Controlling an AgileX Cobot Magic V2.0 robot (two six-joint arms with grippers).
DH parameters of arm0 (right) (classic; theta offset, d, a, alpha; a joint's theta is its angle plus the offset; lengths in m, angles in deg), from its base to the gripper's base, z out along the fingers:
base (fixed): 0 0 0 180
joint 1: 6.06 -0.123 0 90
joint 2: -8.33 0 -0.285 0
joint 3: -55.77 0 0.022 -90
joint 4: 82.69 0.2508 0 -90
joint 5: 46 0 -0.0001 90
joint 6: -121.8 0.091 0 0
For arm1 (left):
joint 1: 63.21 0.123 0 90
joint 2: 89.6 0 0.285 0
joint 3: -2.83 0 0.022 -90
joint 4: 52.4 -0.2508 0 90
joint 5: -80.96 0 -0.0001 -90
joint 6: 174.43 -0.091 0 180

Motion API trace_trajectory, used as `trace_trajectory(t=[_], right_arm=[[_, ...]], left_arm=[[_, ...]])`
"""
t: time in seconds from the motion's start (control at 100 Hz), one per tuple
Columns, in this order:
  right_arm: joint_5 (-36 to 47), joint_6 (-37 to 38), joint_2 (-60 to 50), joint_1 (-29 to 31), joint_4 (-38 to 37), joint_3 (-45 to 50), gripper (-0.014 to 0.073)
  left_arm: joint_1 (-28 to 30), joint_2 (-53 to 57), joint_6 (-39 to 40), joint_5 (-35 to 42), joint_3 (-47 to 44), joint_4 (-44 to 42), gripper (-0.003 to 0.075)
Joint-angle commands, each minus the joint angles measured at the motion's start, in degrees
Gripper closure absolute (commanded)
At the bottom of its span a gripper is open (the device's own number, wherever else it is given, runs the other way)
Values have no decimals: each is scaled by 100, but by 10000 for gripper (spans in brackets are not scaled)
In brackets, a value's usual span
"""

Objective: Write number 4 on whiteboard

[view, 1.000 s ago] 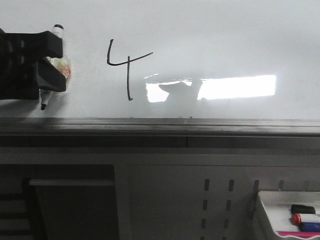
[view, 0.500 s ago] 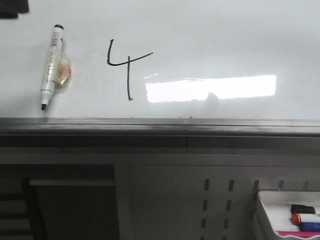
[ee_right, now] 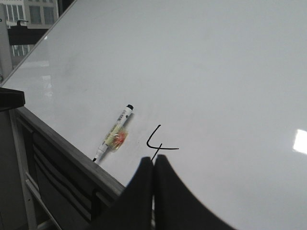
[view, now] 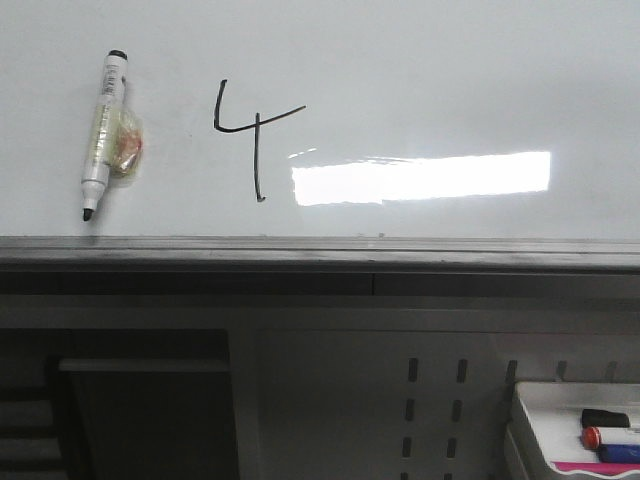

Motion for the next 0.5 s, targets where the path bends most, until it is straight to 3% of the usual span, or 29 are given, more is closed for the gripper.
trace_trajectory(t=[0.0,0.49], right_arm=[[360,-2,-402,26,59,85,646],[333,-2,-911,26,59,299,646]], left_arm=[[20,127,-2,449,102,-126,741],[20,152,-2,449,88,-126,741]])
